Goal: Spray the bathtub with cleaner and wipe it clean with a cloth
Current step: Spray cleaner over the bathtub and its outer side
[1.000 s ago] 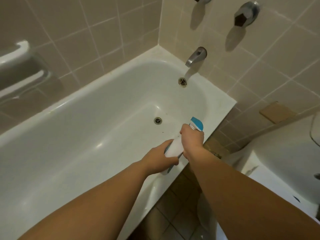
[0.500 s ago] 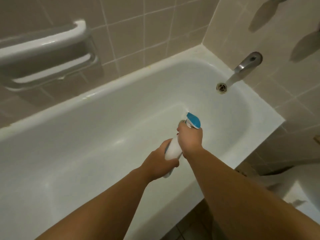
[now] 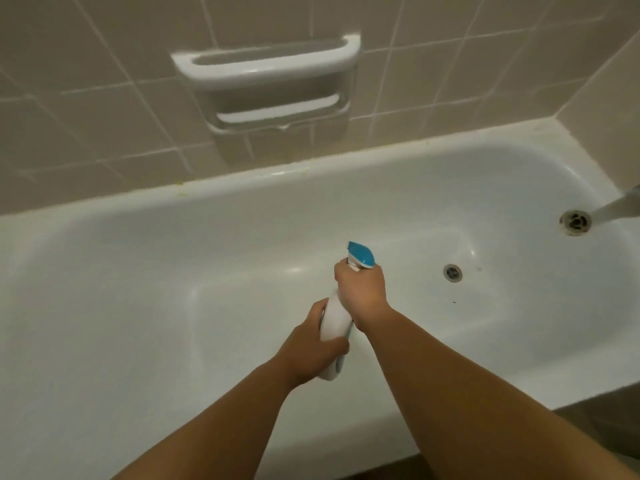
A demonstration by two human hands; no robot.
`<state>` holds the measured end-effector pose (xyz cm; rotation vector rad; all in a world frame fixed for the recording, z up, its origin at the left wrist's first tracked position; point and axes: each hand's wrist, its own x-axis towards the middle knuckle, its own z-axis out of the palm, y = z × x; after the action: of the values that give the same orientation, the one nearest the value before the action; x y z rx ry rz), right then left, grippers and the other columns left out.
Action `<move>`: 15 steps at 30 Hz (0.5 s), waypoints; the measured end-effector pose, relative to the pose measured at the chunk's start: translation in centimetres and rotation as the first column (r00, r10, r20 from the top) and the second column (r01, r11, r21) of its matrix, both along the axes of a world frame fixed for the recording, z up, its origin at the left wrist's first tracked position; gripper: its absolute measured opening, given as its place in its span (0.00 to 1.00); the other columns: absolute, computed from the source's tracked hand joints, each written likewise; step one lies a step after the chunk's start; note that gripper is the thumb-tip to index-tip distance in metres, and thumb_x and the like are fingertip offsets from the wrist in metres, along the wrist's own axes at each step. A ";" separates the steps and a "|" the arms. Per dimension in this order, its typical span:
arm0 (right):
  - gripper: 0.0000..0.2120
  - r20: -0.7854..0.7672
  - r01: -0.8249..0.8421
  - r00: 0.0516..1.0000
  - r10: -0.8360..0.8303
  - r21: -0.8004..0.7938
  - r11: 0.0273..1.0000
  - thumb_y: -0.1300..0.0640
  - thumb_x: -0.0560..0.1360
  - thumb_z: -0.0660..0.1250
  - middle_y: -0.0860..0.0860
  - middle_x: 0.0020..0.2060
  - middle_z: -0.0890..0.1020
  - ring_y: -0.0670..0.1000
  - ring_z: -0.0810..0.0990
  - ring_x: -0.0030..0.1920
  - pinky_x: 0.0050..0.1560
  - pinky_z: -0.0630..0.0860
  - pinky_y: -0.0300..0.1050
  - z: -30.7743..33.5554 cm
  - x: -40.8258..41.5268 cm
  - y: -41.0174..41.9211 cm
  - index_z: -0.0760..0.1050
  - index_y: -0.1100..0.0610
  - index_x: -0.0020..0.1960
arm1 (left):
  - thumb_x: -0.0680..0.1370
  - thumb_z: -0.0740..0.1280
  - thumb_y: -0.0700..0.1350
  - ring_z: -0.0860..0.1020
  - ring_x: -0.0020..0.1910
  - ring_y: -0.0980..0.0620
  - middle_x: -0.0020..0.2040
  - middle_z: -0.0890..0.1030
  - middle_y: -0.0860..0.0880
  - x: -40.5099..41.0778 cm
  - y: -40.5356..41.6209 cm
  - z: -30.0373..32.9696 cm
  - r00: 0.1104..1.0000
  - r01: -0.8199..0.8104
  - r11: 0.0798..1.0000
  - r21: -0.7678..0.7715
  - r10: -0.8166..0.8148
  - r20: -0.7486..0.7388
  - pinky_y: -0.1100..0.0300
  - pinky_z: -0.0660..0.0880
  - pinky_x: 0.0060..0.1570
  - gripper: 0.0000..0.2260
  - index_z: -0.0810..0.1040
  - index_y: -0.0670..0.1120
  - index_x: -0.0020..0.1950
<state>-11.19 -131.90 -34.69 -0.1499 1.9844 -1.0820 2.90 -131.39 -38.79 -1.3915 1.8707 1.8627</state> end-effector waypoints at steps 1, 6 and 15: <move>0.03 0.017 -0.031 0.999 0.031 -0.002 1.000 0.60 0.75 0.67 0.55 0.37 0.75 0.53 0.75 0.39 0.44 0.75 0.49 -0.1 1.0 -0.4 0.74 0.57 0.44 | 0.68 0.74 0.57 0.83 0.51 0.44 0.55 0.81 0.49 1.0 -0.1 -0.1 0.999 -0.029 1.000 0.000 0.029 0.012 0.42 0.82 0.55 0.35 0.62 0.65 0.71; 0.05 0.071 -0.193 0.978 0.195 -0.032 0.981 0.60 0.74 0.66 0.54 0.35 0.72 0.53 0.72 0.38 0.41 0.71 0.49 -0.4 6.7 -2.4 0.70 0.56 0.41 | 0.69 0.73 0.56 0.81 0.55 0.49 0.58 0.79 0.55 6.4 0.2 0.8 0.980 -0.192 0.981 -0.009 0.192 0.061 0.43 0.80 0.60 0.34 0.62 0.64 0.72; 0.04 0.158 -0.428 0.884 0.440 -0.104 0.898 0.60 0.74 0.66 0.54 0.36 0.73 0.53 0.73 0.38 0.42 0.72 0.49 0.9 16.4 -4.1 0.71 0.56 0.42 | 0.67 0.71 0.58 0.78 0.57 0.52 0.61 0.75 0.55 14.8 1.7 3.6 0.901 -0.410 0.909 -0.072 0.416 0.124 0.56 0.74 0.56 0.36 0.61 0.59 0.73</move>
<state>5.21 -136.01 -33.81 -0.4942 1.6477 -0.8342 17.68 -129.73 -35.16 -2.0078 1.6536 1.8418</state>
